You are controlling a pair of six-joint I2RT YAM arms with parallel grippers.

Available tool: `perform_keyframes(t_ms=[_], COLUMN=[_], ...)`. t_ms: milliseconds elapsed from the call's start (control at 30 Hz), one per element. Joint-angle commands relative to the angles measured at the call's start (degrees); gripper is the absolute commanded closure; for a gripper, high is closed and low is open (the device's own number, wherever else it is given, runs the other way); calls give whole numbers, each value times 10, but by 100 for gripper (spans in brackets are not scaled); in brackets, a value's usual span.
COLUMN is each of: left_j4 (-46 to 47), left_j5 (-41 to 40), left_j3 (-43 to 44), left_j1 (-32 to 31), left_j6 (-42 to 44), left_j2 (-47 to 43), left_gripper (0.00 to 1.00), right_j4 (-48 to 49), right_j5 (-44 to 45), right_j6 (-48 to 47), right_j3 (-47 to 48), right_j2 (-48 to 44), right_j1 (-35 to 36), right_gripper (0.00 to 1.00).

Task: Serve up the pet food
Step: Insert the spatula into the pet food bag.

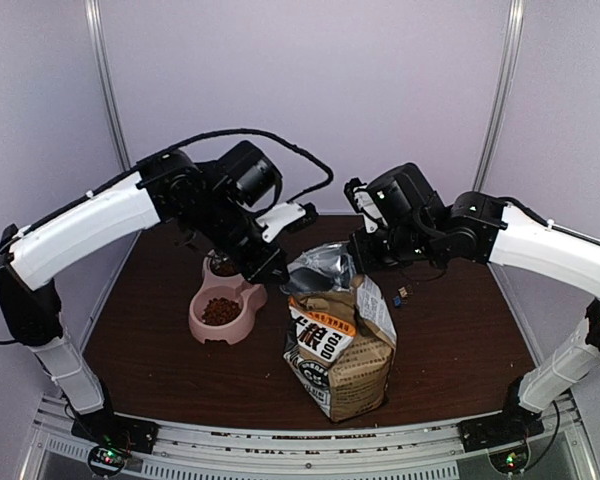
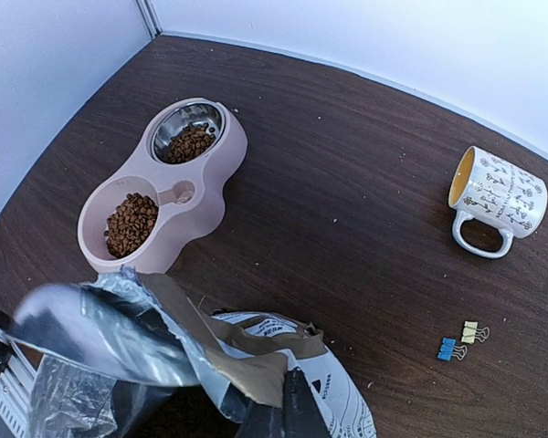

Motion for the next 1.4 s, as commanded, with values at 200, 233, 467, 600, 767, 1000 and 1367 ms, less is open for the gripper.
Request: perform_keyframes(t_ms=[200,233,467,600,767,1000,1367], left_j4=[52,60,96,100,111,80,36], left_j5=[-33,1,224,168,-92,-117,196], left_j3=[17,9,-46,-55,-55,-64,-102], left_j1=[-39,-39,-39,-39,-40,-57,-71], left_j6=[3,3,40,39,38,69,125], left_j2=[174,172,124,89,57,97,98], left_gripper=[100,100,100,100,100,100,100], right_j4=[31,31,36,35,34,31,31], right_j5=[32,34,32,31,31,35,32], right_j6=[-1,-2,0,0,0,-1,0], right_j3=[-4,-4,-6,-9,-12,-9,-4], right_j2=[-10,-11,0,1,-2,-2,8], right_j1=[-10,-10,-10,-10,-10,-10,-10], right_gripper=[100,100,100,100,100,100,100])
